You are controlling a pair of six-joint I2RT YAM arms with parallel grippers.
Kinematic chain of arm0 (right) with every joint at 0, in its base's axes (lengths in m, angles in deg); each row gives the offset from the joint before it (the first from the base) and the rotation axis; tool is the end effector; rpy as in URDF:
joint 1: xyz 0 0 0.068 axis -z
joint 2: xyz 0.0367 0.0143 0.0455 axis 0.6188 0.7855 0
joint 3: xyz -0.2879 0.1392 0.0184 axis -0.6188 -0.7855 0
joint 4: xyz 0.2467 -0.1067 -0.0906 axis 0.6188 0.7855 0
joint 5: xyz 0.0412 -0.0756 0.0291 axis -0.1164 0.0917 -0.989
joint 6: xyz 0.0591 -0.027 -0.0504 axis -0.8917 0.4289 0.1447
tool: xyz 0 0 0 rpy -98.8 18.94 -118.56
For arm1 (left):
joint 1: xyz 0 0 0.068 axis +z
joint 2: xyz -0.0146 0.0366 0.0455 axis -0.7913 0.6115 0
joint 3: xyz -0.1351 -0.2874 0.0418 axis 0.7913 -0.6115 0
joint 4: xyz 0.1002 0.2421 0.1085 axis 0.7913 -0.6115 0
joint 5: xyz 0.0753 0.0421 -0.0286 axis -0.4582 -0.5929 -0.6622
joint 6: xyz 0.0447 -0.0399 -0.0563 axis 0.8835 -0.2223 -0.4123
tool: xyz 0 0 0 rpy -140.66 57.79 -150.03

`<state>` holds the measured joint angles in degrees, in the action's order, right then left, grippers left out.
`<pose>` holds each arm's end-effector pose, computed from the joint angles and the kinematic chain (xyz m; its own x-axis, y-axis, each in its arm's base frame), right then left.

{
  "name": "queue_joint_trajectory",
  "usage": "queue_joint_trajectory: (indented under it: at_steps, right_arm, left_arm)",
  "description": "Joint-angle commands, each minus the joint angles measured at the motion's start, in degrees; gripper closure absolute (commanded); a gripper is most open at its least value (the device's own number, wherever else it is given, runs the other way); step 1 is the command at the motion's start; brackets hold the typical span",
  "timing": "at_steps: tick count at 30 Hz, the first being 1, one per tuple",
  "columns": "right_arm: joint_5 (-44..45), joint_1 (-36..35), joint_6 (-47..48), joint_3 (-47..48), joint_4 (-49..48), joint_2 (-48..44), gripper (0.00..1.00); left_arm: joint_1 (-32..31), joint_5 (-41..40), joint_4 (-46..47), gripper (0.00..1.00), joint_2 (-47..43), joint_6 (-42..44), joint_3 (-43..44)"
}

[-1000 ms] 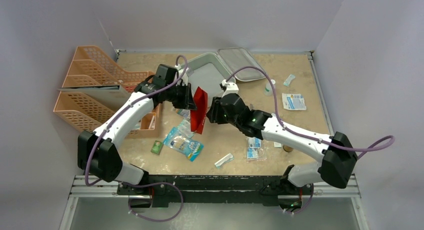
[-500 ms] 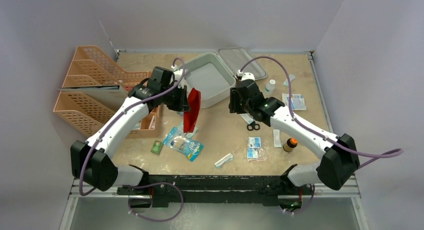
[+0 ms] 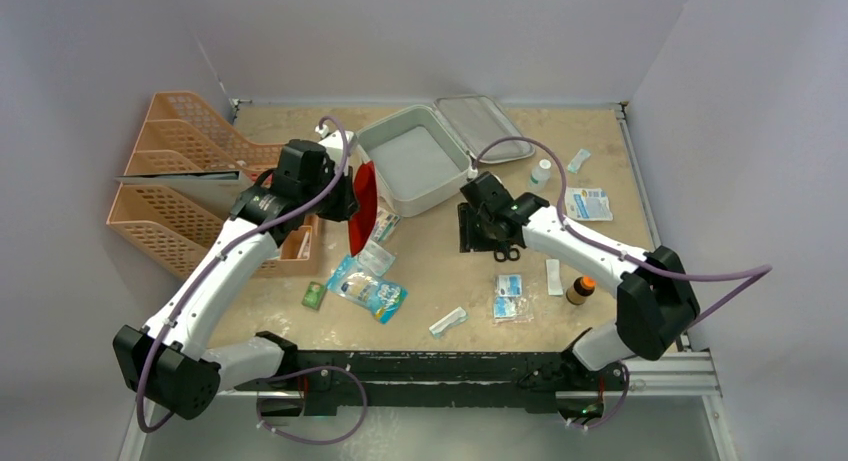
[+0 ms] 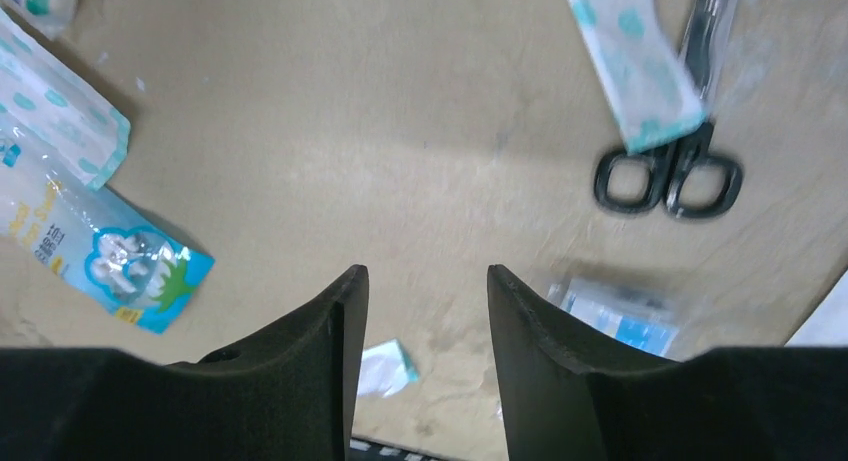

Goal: Organize the medicine kit
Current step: Pick up the medicine pouch from the center of the board, then pick up the medical item at the center of the board.

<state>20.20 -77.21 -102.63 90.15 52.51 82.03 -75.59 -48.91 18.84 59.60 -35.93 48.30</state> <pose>0.2799 0.2141 0.2568 -0.8166 -0.0248 -0.5766 -0.1756 0.9624 0.2072 0.2514 -0.1186 0.3639 -0.7037 0.0359 -0.7096 0.3206 0.9073 -0.2720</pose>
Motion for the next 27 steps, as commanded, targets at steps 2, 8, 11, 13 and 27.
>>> queue_joint_trajectory:
  at_steps: [2,8,11,13,27]
  right_arm:
    - [-4.0,-0.6,-24.7,-0.6,11.8,-1.3,0.49]
    - [-6.7,-4.1,-42.5,-3.5,15.3,-1.4,0.48]
    - [-7.1,-6.2,-49.4,-5.2,15.5,-1.2,0.47]
    - [-7.7,-6.5,-52.7,-6.5,15.3,-0.8,0.47]
    - [-11.5,-9.6,-61.9,-8.6,14.0,3.6,0.48]
  left_arm:
    - [0.1,-3.1,1.8,1.00,-0.8,0.5,-0.2]
    - [0.1,-3.8,1.9,1.00,-1.2,0.5,-0.4]
    - [0.1,-3.8,2.0,1.00,-1.4,0.5,-0.6]
    - [0.1,-3.8,2.0,1.00,-1.6,0.5,-0.6]
    - [0.1,-3.7,2.3,1.00,-2.0,0.5,-1.0]
